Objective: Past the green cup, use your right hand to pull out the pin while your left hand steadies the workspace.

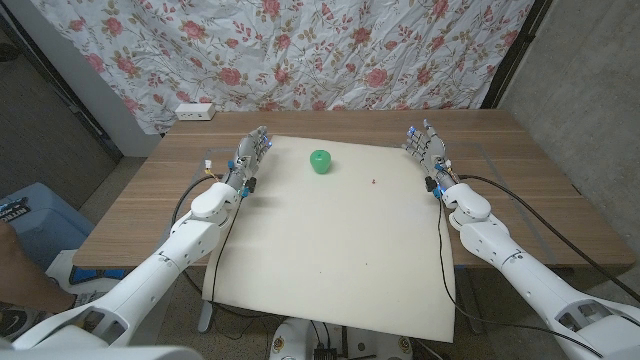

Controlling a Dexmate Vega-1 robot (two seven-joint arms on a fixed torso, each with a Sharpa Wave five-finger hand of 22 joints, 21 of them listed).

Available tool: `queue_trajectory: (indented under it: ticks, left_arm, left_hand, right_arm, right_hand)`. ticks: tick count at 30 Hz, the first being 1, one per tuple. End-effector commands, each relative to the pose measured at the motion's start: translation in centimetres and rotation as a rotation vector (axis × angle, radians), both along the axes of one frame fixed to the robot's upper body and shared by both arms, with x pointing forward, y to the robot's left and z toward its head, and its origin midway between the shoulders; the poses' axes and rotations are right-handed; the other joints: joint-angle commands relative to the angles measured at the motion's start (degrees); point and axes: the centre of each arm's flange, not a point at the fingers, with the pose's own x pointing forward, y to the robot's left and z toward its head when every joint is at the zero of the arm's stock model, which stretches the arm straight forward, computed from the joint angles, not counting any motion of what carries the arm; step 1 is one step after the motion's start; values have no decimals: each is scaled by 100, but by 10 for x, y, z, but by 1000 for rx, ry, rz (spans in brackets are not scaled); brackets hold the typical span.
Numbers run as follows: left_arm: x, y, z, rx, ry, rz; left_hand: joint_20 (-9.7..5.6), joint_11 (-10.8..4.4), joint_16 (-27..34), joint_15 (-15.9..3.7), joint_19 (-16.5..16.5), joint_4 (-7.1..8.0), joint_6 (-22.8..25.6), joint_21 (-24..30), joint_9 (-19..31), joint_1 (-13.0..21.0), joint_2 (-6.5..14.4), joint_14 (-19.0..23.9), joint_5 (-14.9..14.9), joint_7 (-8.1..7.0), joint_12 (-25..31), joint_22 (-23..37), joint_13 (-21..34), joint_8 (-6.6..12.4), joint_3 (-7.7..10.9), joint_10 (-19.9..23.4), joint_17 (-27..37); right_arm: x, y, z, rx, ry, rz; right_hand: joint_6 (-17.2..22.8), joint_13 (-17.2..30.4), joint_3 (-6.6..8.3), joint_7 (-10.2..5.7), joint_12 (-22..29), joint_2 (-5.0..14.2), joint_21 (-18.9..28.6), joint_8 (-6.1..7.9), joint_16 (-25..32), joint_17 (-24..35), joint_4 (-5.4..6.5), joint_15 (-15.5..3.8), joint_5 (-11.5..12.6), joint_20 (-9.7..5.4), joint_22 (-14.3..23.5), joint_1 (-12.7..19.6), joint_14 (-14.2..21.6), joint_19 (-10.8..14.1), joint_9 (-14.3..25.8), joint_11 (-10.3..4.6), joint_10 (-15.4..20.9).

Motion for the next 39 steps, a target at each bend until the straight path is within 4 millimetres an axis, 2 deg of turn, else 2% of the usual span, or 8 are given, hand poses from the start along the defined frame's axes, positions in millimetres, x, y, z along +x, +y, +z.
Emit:
queue_trajectory:
  ticks: [1, 14, 17, 22, 39]
  left_arm:
    - [-15, -1, 2, 77, -22, 24]
    - [-41, 5, 4, 239, -46, 87]
    - [-47, 4, 5, 292, -72, 113]
    - [-56, -1, 6, 385, -105, 142]
    - [-81, -25, 5, 681, -208, 276]
  left_hand:
    - [-249, -10, 38, -9, 51, -28, 69, 25, 9, 40, 477, 36, 38, -37, 24, 14, 16, 44, 27, 55, 13]
    - [-319, -89, 60, -71, 227, -73, 347, 45, 10, 70, 529, 310, 36, -56, 55, 11, 15, 73, 115, 331, 11]
    - [-451, -94, 49, -71, 206, -70, 377, 22, 11, 70, 548, 344, 35, -48, 49, 11, 15, 61, 138, 374, 13]
    - [-551, -95, 40, -105, 243, -53, 417, 23, 11, 70, 588, 373, 36, -44, 36, 10, 14, 54, 170, 398, 18]
    - [-654, -199, 35, -230, 379, 13, 605, 31, 12, 67, 643, 512, 36, -153, 34, 8, 14, 55, 270, 572, 26]
  right_arm:
    - [-3, -5, 3, -5, -14, -12]
    - [-7, -4, 0, -25, -3, -22]
    - [-7, -5, 0, -24, -2, -18]
    - [-6, -6, 0, -17, -4, -13]
    - [-7, -7, -7, 4, -10, 6]
  right_hand:
    - [56, 11, 57, 10, 41, 85, 45, 36, 44, -10, 2, -3, 26, 7, 17, 12, 52, 20, 21, 10, 68]
    - [79, 6, 76, 13, 47, 91, 50, 43, 48, -54, -16, -16, 32, -6, 17, 30, 66, 26, 20, 8, 90]
    - [82, 5, 82, 10, 47, 94, 51, 43, 49, -67, -20, -30, 34, -11, 16, 35, 70, 28, 20, 4, 92]
    - [82, 4, 90, 11, 52, 98, 52, 43, 54, -85, -26, -36, 36, -15, 16, 39, 85, 29, 19, -8, 107]
    - [80, -1, 109, 18, 48, 102, 57, 38, 54, -146, -38, -40, 37, -28, 15, 43, 88, 41, 18, -12, 114]
